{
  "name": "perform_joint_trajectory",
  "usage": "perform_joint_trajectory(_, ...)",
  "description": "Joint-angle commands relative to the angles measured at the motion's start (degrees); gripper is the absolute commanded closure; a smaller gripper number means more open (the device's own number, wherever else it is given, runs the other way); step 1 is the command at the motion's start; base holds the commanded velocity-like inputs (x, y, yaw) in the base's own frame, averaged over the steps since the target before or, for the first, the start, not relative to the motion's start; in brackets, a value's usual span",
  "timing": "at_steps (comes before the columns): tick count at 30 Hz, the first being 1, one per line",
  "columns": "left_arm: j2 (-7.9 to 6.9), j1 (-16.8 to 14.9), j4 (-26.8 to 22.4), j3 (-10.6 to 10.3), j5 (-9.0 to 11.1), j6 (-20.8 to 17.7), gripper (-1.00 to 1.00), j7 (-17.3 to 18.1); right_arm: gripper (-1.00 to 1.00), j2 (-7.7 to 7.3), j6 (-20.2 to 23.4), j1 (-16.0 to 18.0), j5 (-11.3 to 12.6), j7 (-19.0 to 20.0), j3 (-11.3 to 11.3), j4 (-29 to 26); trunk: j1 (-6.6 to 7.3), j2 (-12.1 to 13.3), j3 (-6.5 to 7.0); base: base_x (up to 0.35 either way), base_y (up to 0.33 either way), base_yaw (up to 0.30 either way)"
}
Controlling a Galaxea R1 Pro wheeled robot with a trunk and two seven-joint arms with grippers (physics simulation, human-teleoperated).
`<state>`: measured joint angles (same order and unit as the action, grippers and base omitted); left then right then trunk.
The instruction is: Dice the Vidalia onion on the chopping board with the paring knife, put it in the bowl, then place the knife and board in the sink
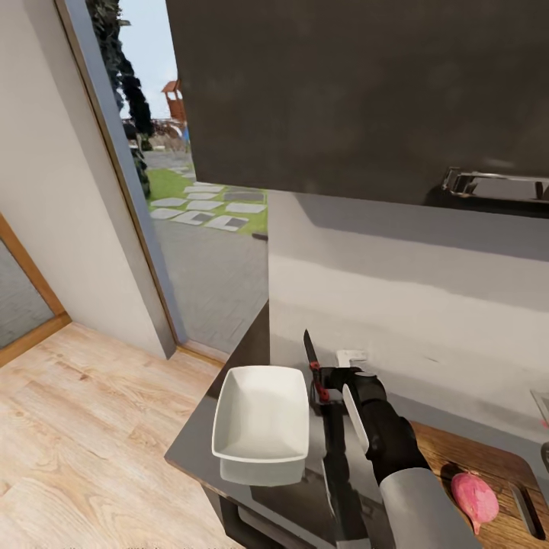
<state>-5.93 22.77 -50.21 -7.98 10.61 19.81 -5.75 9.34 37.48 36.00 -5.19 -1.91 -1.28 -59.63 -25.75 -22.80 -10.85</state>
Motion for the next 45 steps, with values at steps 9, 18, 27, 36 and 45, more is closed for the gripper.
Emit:
perform_joint_trajectory(9, -0.09, -0.01, -0.07, -0.37, 0.38, 0.14, -1.00, -0.49, -1.00, 0.06, 0.32, 0.04, -0.53, 0.15, -0.06, -0.09, -0.04, -0.12, -0.69, 0.000, 0.072, 0.000)
perform_joint_trajectory(18, -0.13, -0.01, -0.07, -0.37, 0.38, 0.14, -1.00, -0.49, -1.00, 0.06, 0.32, 0.04, -0.53, 0.16, -0.04, -0.06, -0.04, -0.12, -1.29, 0.000, 0.052, 0.000)
perform_joint_trajectory(27, -0.07, -0.01, -0.07, -0.37, 0.38, 0.14, -1.00, -0.49, -1.00, 0.06, 0.31, 0.04, -0.53, 0.15, -0.06, -0.06, -0.04, -0.12, -1.51, 0.000, 0.002, 0.000)
perform_joint_trajectory(36, -0.07, -0.01, -0.07, -0.37, 0.38, 0.14, -1.00, -0.49, -1.00, 0.06, 0.30, 0.04, -0.53, 0.23, -0.12, -0.08, -0.04, -0.12, -1.53, 0.000, 0.000, 0.000)
perform_joint_trajectory(45, -0.07, -0.01, -0.07, -0.37, 0.38, 0.14, -1.00, -0.49, -1.00, 0.06, 0.31, 0.04, -0.53, 0.24, -0.12, -0.05, -0.04, -0.12, -1.53, 0.000, 0.000, 0.000)
